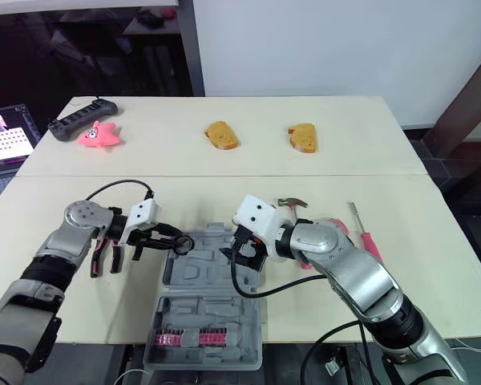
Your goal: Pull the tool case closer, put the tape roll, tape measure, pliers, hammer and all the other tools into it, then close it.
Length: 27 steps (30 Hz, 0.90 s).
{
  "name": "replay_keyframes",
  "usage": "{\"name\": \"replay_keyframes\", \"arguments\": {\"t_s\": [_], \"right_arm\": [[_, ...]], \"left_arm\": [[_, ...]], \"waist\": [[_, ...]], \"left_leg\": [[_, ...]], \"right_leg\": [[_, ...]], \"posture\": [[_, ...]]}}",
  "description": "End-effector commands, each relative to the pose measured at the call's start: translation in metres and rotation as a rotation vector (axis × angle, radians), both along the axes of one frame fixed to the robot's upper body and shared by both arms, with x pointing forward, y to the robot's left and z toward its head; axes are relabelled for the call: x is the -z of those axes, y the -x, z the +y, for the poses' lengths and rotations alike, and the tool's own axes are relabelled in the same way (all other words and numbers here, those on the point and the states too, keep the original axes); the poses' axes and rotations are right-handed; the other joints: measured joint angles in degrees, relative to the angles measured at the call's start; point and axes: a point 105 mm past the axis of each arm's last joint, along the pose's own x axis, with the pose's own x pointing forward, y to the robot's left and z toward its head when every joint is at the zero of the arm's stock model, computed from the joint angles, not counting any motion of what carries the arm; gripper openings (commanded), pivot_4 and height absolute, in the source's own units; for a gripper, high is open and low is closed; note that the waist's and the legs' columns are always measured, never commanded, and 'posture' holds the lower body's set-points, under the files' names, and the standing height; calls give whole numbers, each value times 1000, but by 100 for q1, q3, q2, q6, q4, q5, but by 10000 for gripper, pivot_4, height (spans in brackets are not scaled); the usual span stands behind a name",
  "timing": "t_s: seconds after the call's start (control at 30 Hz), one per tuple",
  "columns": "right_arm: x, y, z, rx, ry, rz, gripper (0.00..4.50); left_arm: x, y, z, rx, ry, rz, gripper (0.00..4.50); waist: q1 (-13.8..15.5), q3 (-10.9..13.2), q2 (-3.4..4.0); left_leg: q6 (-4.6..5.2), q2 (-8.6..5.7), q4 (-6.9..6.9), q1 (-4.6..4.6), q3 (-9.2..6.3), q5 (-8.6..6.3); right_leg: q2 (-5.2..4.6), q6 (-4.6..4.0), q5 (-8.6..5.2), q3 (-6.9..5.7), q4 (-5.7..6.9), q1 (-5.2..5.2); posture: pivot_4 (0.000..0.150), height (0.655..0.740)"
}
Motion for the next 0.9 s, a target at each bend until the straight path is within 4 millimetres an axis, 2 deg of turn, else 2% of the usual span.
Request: {"name": "replay_keyframes", "arguments": {"t_s": [0.03, 0.37, 0.6, 0.7, 0.9], "right_arm": [[-10, 4, 3, -14, -27, -39, 45000], [-11, 2, 1, -4, -27, -40, 45000], [-11, 1, -1, 3, -25, -42, 45000], [-11, 1, -2, 8, -27, -44, 45000], [-18, -1, -11, 25, -48, -70, 45000]], "left_arm": [[-3, -2, -2, -9, 17, -32, 12968], [23, 0, 7, -50, -79, 8, 12968], [24, -3, 4, -59, -63, 3, 12968], [15, -8, 3, -67, -43, -22, 12968], [-15, -10, 7, -46, -10, -96, 12968]], "waist": [[0, 0, 0], [-6, -1, 0], [-3, -3, 3], [4, -3, 3], [-3, -2, 2]], "left_leg": [[0, 0, 0, 0, 0, 0], [0, 0, 0, 3, 0, 0], [0, 0, 0, 12, 0, 0], [0, 0, 0, 12, 0, 0], [0, 0, 0, 10, 0, 0]], "right_leg": [[0, 0, 0, 0, 0, 0], [0, 0, 0, 0, 0, 3], [0, 0, 0, 0, 0, 12], [0, 0, 0, 0, 0, 12], [1, 0, 0, 0, 0, 11]], "posture": [[1500, 7400], [1500, 7400], [1500, 7400], [1500, 7400], [1500, 7400]]}}
